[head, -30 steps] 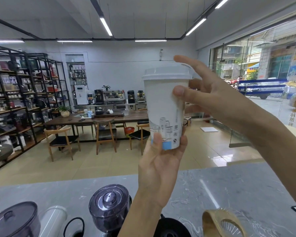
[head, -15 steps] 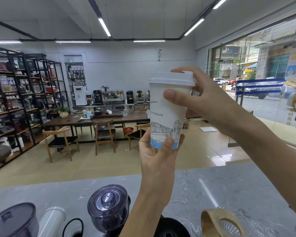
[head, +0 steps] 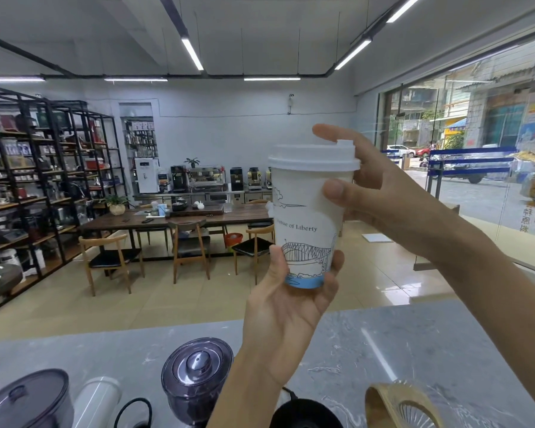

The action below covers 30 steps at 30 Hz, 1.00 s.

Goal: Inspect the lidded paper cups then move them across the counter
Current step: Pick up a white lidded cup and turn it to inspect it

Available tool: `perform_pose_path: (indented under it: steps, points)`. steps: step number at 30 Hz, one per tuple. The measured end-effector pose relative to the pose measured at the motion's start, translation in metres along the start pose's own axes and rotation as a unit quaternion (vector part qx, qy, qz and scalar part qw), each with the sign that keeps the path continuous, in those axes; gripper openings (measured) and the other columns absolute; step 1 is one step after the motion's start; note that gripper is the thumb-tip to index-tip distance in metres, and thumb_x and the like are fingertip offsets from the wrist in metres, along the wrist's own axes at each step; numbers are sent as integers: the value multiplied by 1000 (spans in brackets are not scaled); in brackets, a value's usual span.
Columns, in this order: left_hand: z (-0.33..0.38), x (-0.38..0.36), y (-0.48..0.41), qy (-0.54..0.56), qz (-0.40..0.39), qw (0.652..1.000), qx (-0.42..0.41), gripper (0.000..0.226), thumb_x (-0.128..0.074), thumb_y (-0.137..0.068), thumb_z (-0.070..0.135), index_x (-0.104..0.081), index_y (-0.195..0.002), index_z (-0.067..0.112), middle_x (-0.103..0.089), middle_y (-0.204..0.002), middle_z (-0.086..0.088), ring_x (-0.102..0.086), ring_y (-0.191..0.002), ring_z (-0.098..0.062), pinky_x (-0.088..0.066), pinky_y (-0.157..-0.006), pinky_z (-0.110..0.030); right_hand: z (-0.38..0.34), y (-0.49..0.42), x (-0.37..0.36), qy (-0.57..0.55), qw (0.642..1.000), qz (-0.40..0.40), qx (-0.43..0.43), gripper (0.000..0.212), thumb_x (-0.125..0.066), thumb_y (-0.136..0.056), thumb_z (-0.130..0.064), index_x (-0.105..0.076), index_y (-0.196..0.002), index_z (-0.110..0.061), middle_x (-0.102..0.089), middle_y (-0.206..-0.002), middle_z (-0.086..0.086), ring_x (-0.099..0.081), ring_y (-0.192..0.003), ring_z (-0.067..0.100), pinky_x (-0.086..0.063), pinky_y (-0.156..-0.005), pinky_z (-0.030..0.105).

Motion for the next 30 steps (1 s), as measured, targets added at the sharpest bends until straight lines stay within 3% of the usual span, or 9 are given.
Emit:
perform_pose_path:
  steps: [4,7,9,12,15,20,23,27,30]
  points:
    - [-7,0,0,-138,67,978,-140,72,-83,-75,27,-51,-136,6,-60,-135,-24,-61,-117,-39,-58,-88,-41,-2,10,-9,43,998,40,-16,78,-79,-70,-56,-41,-137,-56,-59,-135,-10,-67,-114,13,-60,-86,34]
    - [-18,2,5,-211,85,953,-202,55,-66,-83,9,-45,-134,14,-63,-131,-23,-64,-116,-41,-58,-88,-47,-1,16,-21,88,993,82,-16,80,-79,-60,-69,-45,-132,-56,-54,-130,-22,-64,-111,5,-59,-89,33]
    - [-20,1,12,-201,72,962,-169,52,-62,-87,11,-45,-136,16,-63,-133,-21,-64,-118,-39,-57,-91,-51,-1,18,-22,85,992,92,-7,78,-82,-59,-64,-52,-130,-49,-59,-127,-18,-65,-110,7,-59,-90,37]
    - [-13,-5,23,-90,43,994,-47,54,-61,-92,35,-57,-136,4,-60,-137,-22,-55,-128,-41,-53,-94,-51,-4,19,-21,60,997,45,-10,72,-86,-62,-52,-58,-128,-46,-66,-123,-16,-67,-108,9,-60,-82,31]
    - [-6,-9,32,6,33,999,-2,52,-65,-87,41,-68,-124,5,-65,-128,-22,-54,-117,-38,-56,-81,-43,-4,20,-28,37,999,9,-11,70,-84,-66,-48,-57,-131,-43,-68,-121,-18,-68,-107,8,-58,-75,22]
    - [3,-3,48,-7,55,998,-41,45,-66,-86,40,-73,-118,9,-70,-120,-17,-58,-108,-32,-56,-77,-36,-2,18,-46,27,1000,-9,-5,62,-77,-75,-40,-54,-133,-43,-66,-122,-22,-69,-105,5,-57,-76,20]
    - [14,-1,58,-67,80,990,-94,45,-65,-88,41,-72,-120,10,-70,-121,-14,-61,-106,-28,-56,-81,-38,-4,16,-60,34,999,-26,-23,70,-79,-74,-49,-48,-136,-47,-63,-127,-19,-66,-109,2,-59,-81,24]
    - [35,0,71,-211,162,947,-177,82,-86,-72,38,-49,-138,7,-58,-137,-25,-65,-107,-28,-56,-92,-43,-5,17,-94,116,992,36,-42,81,-76,-66,-65,-38,-137,-52,-55,-123,-30,-64,-102,-10,-60,-86,35]
    - [53,1,90,-228,169,940,-188,92,-89,-65,42,-46,-139,11,-52,-141,-28,-63,-106,-31,-58,-85,-39,-9,15,-128,151,986,65,-38,76,-74,-65,-68,-38,-130,-55,-52,-115,-36,-60,-95,-17,-62,-79,33]
Point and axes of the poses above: each hand's wrist, its own y-axis away from the middle knuckle, its own x-axis out of the back of the hand, z = x × y, the point moved 1 cm from there along -y, towards the middle knuckle
